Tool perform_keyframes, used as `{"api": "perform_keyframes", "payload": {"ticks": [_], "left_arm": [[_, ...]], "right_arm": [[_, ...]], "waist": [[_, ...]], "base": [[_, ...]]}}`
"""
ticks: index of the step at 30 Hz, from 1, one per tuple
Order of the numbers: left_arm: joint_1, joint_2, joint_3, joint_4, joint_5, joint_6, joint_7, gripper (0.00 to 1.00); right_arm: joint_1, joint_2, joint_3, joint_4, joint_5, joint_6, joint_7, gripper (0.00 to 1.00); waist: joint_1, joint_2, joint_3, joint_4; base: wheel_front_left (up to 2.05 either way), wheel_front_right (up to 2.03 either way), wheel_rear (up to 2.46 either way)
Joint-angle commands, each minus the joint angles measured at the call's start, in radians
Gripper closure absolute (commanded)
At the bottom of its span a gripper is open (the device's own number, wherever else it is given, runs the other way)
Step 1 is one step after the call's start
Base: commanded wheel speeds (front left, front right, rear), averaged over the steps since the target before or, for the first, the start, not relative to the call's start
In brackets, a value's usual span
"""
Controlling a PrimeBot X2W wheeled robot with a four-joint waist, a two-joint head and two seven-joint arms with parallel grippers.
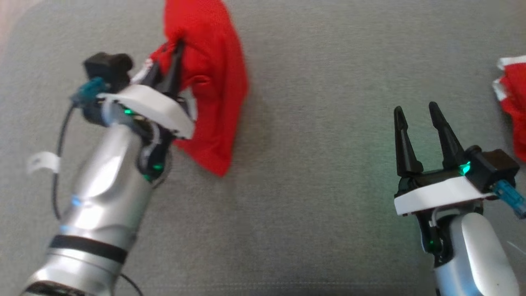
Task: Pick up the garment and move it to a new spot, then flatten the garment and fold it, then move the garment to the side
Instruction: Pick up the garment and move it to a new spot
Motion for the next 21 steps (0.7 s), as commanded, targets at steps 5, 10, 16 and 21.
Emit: {"api": "perform_keyframes", "payload": {"ticks": [5, 10, 16, 21], "left_arm": [[-0.028, -0.045, 0.0, -0.1, 0.008, 0.048, -0.013, 1.0], [-0.078, -0.096, -0.021, -0.153, 0.002, 0.094, -0.019, 1.0], [-0.168, -0.114, -0.028, -0.257, -0.05, 0.172, -0.037, 1.0], [-0.139, -0.114, -0.065, -0.288, -0.067, 0.27, -0.041, 1.0]], "right_arm": [[-0.029, -0.001, 0.044, 0.004, 0.031, -0.001, -0.037, 0.0], [-0.047, -0.001, 0.067, 0.037, 0.056, -0.001, -0.068, 0.0], [-0.06, -0.001, 0.082, 0.074, 0.083, -0.001, -0.099, 0.0], [-0.07, -0.001, 0.086, 0.092, 0.089, -0.001, -0.118, 0.0]], "waist": [[0.0, 0.0, -0.021, -0.088], [0.0, 0.0, -0.023, -0.159], [0.0, 0.0, -0.021, -0.218], [0.0, 0.0, 0.003, -0.23]], "base": [[0.0, 0.0, 0.0], [0.0, 0.0, 0.0], [0.0, 0.0, 0.0], [0.0, 0.0, 0.0]]}}
